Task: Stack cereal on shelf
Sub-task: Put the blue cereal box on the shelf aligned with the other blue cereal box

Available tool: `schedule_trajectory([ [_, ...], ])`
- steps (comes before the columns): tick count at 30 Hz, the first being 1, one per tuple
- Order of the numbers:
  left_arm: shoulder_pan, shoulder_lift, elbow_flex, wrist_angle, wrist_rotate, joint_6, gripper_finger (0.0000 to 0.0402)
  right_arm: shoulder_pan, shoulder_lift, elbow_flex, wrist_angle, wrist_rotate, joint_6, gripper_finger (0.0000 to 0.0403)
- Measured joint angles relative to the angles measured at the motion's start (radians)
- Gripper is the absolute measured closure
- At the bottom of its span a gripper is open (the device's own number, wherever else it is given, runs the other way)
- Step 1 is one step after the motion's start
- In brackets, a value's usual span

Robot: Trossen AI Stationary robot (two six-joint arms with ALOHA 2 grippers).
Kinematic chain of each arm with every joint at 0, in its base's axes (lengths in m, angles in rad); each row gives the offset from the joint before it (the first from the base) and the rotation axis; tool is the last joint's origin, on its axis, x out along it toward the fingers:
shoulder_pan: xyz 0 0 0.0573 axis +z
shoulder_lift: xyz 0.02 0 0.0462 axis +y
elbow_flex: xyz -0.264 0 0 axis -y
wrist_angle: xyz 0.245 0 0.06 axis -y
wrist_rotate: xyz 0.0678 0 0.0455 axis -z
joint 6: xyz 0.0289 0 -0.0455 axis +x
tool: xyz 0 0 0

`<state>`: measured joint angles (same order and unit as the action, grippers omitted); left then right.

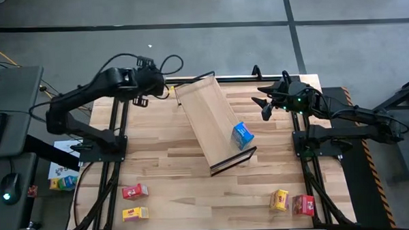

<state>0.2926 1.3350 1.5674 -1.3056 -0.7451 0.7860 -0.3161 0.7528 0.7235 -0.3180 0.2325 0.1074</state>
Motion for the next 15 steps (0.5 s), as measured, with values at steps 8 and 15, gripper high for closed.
schedule_trajectory([
  [8, -0.302, 0.07, 0.141, 0.02, -0.057, -0.041, 0.0284, 0.0, 0.0, 0.0, 0.0, 0.0, 0.0, 0.0166],
  [15, -0.555, 0.258, 0.143, 0.048, 0.036, -0.033, 0.0284, 0.0, 0.0, 0.0, 0.0, 0.0, 0.016, 0.0166],
])
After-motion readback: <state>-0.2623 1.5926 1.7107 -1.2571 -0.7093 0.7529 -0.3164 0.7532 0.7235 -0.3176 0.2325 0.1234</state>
